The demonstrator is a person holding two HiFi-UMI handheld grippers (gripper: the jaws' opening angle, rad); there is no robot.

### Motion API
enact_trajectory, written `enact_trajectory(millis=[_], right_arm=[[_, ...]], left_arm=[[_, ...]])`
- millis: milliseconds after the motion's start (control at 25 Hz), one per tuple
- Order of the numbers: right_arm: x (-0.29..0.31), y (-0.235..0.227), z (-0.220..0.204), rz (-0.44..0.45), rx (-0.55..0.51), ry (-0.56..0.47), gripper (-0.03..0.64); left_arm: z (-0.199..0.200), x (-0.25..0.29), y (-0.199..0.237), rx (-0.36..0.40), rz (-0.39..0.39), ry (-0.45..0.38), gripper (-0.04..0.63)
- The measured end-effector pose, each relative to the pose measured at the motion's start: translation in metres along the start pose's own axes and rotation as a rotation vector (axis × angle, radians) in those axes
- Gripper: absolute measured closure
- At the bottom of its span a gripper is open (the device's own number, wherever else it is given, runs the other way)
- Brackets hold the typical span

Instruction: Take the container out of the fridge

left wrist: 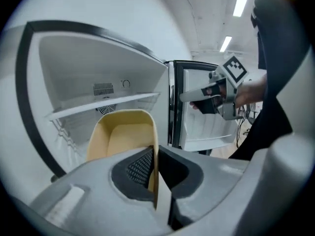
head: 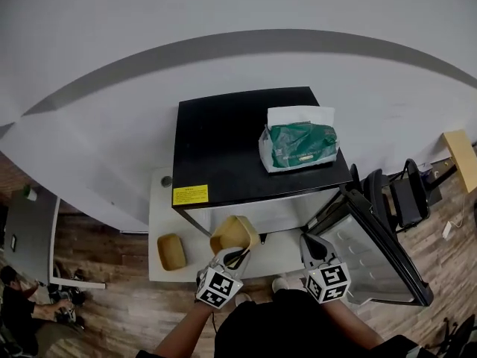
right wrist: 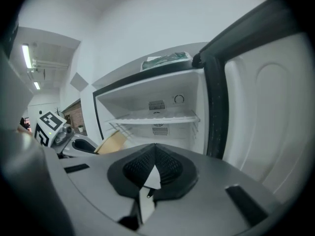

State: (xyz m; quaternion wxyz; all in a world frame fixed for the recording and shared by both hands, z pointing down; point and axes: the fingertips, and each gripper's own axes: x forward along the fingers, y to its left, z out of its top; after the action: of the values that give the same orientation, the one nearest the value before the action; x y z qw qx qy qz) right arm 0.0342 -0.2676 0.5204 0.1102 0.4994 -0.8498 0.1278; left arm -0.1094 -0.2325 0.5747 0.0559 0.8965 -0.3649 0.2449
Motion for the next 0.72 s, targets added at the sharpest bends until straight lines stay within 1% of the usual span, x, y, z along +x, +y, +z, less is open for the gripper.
enact_trajectory(millis=[80,240,360,440,560,720], right_arm=[[0.002,0.006,0.004,0.013,-0.009,-0.002,0.617],[0.005,0.021,0.011,0.039,-0.035,-0.006,0.617],[0.005,0.022,0.020,0.008,-0.073,-0.014,0.617],[0.007,0.025,0.028,-0.008,-0.101,-0.025,0.617],[0.009,0.035,0.040,0.008,-0.124,-0.051,0.617],[0.016,0.047,0.051,0.030,-0.144,-0.079,0.617]], left_arm=[[0.007,-0.019,0.003,-0.044,0.055,-0.036,0.571],[0.026,-0.062,0.014,-0.155,0.177,-0.152,0.571],[0.037,-0.093,0.024,-0.202,0.261,-0.247,0.571],[0.036,-0.117,0.035,-0.237,0.317,-0.310,0.571],[0.028,-0.150,0.053,-0.285,0.405,-0.385,0.571],[0.022,-0.177,0.075,-0.330,0.501,-0.433,0.571]])
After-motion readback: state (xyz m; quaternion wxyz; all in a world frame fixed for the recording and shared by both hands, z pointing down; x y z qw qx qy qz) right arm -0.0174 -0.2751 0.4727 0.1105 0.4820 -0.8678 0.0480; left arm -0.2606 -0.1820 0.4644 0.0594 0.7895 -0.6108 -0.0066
